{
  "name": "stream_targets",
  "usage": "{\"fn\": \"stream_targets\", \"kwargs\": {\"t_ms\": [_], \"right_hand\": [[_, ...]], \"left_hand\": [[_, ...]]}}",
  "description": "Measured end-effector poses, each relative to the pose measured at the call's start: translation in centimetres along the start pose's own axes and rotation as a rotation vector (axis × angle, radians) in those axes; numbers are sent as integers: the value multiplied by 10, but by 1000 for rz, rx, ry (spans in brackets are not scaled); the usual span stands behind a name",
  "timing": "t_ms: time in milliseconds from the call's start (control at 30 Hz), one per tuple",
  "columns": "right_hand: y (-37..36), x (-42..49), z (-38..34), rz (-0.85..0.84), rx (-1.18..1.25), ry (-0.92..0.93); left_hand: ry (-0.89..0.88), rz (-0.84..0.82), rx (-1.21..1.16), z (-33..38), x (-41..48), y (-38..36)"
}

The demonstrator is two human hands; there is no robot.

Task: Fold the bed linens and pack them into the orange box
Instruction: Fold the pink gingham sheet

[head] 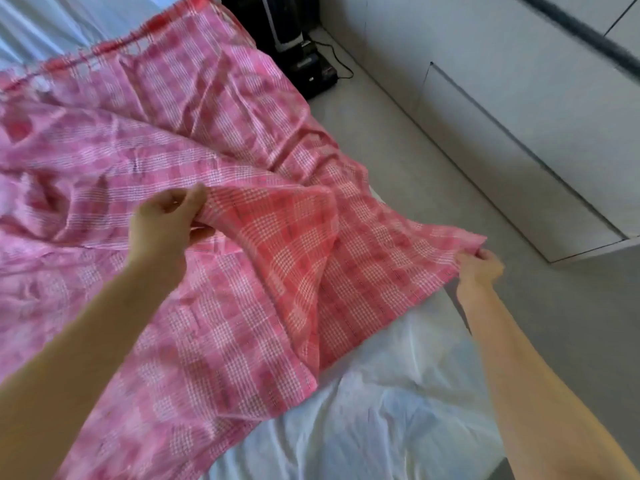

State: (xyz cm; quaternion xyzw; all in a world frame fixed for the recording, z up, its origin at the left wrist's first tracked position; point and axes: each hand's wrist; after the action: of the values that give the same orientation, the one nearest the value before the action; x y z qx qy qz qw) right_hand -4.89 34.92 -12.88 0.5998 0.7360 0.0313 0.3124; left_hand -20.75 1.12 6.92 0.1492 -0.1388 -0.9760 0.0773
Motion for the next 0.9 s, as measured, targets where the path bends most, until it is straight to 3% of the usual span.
{"fn": "stream_targets", "kwargs": {"t_ms": [133,267,433,667,900], "right_hand": [[11,-67,-48,-49,-93,518],[39,-190,-113,-163,94,873],[77,-320,-168,-286,244,1019],[144,-502,-216,-370,375,1094],[199,-674,-226,-464,572,1100]], "left_hand": [[-153,-108,86,47,-7,43],[-303,-233,204,98,-59,94],[-429,-151,145,152,-109,171],[-609,-15,-10,235,-188,350],[-734,-122,175,263,-263,523]]}}
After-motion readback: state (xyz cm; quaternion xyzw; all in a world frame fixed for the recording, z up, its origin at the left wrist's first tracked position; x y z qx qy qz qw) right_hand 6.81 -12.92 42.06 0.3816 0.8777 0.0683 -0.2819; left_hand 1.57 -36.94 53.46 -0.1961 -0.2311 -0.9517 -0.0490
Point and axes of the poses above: each hand's wrist, its own x-axis towards the middle knuckle, its own y-axis out of the back of the hand, z = x × y, and after that the axes turned 5 degrees about z, right-handed
